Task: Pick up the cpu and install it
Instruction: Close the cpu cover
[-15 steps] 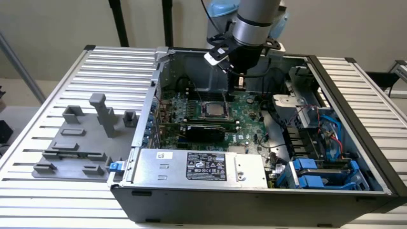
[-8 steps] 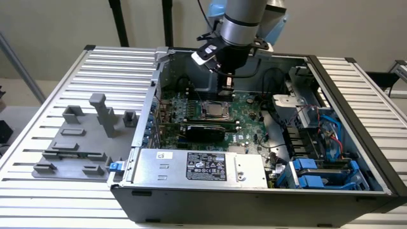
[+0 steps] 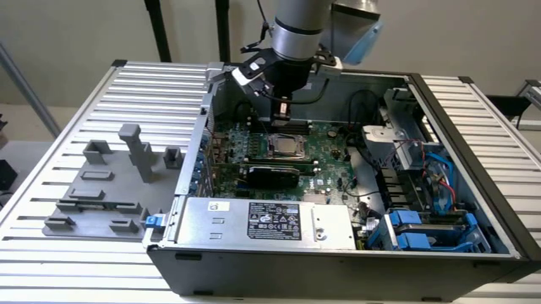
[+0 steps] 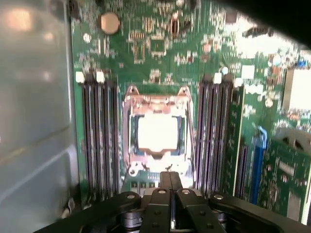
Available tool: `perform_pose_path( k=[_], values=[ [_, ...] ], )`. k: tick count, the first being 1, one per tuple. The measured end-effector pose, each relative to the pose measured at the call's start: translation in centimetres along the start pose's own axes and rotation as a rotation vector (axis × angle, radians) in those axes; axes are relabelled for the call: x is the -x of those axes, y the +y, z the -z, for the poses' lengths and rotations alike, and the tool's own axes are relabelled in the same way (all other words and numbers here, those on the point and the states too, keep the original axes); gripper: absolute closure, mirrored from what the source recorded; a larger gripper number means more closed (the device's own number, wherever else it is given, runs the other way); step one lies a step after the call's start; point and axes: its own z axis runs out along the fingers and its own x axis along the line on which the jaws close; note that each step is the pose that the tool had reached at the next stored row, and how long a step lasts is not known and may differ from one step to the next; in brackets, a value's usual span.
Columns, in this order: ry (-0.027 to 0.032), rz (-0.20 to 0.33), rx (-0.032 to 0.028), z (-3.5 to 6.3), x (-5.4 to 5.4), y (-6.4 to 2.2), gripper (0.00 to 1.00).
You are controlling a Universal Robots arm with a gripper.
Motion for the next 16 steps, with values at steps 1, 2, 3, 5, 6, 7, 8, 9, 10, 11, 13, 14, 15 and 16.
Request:
perform_pose_path(
  k=[1, 2, 3, 5, 6, 7, 8, 9, 10, 11, 13, 14, 15, 16],
  values=[
    [0.0002, 0.000, -0.0002, -0.07, 0.0, -0.46, 0.89],
    [0.0002, 0.000, -0.0001, -0.14, 0.0, -0.89, 0.89],
    [0.0004, 0.000, 0.0000, -0.26, 0.0, -1.37, 0.89],
    [-0.0001, 0.000, -0.0001, -0.58, 0.0, -2.25, 0.89],
    [-0.0007, 0.000, -0.0002, -0.76, 0.0, -2.69, 0.89],
    [-0.0015, 0.000, -0.0001, -0.92, 0.0, -3.10, 0.89],
    [-0.0043, -0.001, 0.0003, -1.07, 0.0, -3.47, 0.89],
    [-0.0098, -0.001, 0.0019, -1.14, 0.0, -3.61, 0.89],
    [-0.0172, -0.002, 0.0045, -1.20, 0.0, -3.69, 0.89],
    [-0.0233, -0.004, 0.0073, -1.26, 0.0, -3.71, 0.89],
    [-0.0324, -0.011, 0.0162, -1.34, -0.1, -3.71, 0.89],
    [-0.0343, -0.013, 0.0231, -1.36, -0.1, -3.70, 0.89],
    [-0.0344, -0.014, 0.0285, -1.40, -0.2, -3.71, 0.89],
    [-0.0341, -0.015, 0.0291, -1.43, -0.2, -3.71, 0.89]
  ],
)
